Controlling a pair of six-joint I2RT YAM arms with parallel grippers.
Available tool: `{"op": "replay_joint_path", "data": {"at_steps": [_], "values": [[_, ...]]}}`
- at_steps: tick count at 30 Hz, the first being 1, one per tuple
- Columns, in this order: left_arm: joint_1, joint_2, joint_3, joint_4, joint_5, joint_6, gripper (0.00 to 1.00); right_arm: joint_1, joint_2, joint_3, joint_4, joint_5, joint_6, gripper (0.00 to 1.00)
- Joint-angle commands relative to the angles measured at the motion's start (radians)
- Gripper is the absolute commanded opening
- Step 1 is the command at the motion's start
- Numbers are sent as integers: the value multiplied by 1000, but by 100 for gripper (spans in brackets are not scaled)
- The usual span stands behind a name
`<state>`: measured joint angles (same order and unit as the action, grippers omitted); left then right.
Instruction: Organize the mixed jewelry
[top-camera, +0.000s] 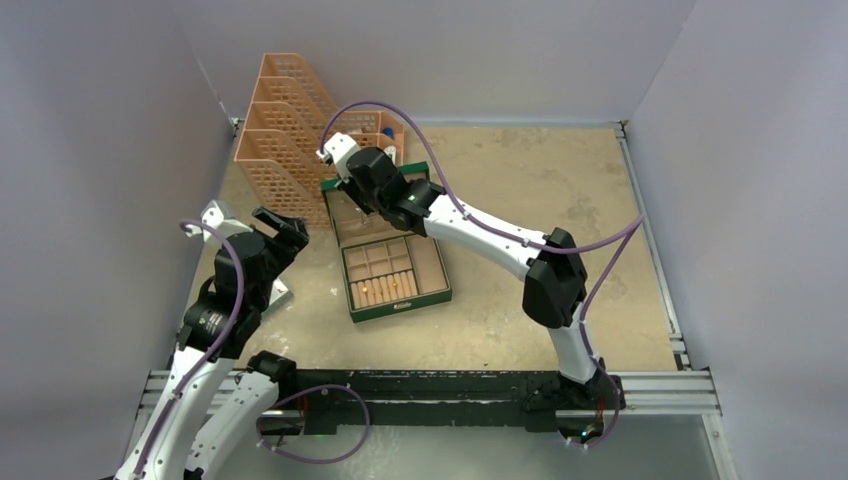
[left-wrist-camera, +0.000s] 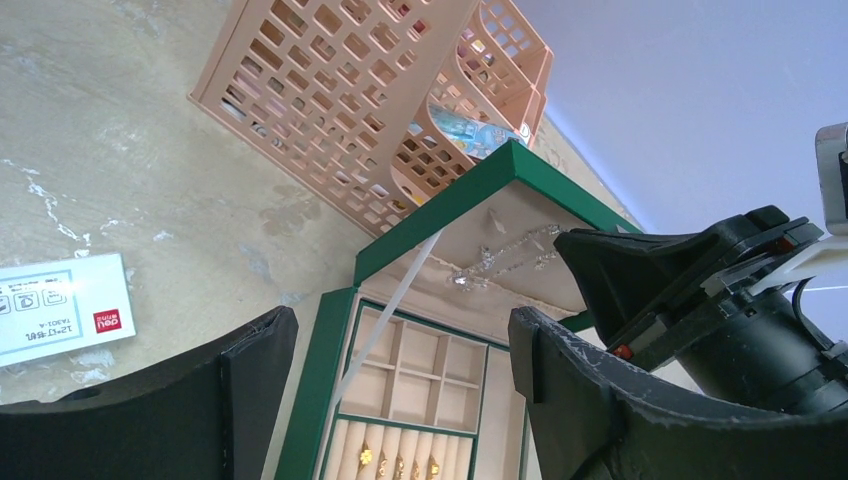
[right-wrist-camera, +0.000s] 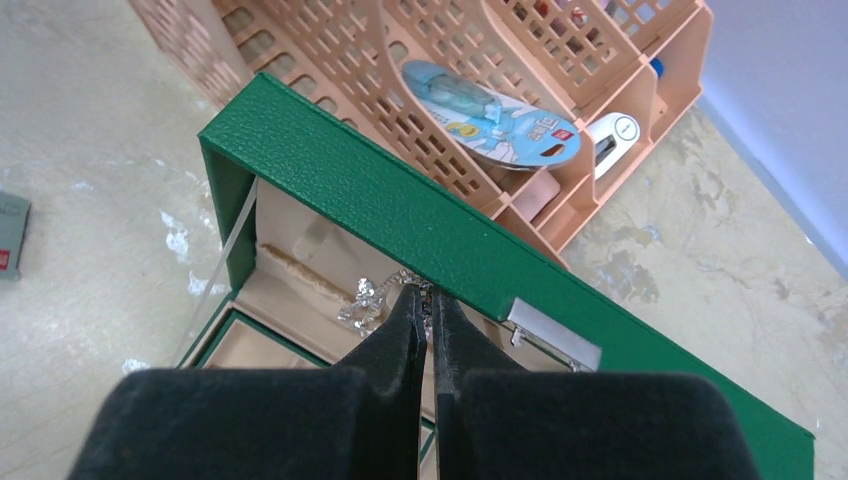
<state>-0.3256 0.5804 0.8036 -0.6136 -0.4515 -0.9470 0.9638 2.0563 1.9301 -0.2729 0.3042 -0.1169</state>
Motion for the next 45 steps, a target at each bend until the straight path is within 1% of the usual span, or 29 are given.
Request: {"op": "replay_joint_path", "data": {"at_steps": [1,7,10,13,16,21,28,32,39,43,45], "values": [[7,5,-4,55,8,19,78,6,-42,4,93,80,9,0],[7,10,-2,58,17,28,78,6,-34,0,105,119,23,0],[7,6,-4,58,22,29,78,6,-25,1,110,184,34,0],[7,10,-5,63,33,35,78,5,-27,-1,110,210,43,0],[7,16,-4,66,39,37,78,6,-40,-19,113,216,55,0],[7,22,-5,69,49,40,78,6,-54,-58,114,219,66,5],[7,31,-4,75,58,47,78,6,-44,-51,82,194,98,2],[7,35,-4,78,65,52,78,5,-75,-54,61,135,171,8],[7,47,-6,96,92,65,79,4,-163,-92,57,89,241,28],[7,57,-11,126,129,92,80,3,-260,-207,140,54,298,40],[7,69,-11,161,175,130,80,2,-292,-248,161,64,344,42]]}}
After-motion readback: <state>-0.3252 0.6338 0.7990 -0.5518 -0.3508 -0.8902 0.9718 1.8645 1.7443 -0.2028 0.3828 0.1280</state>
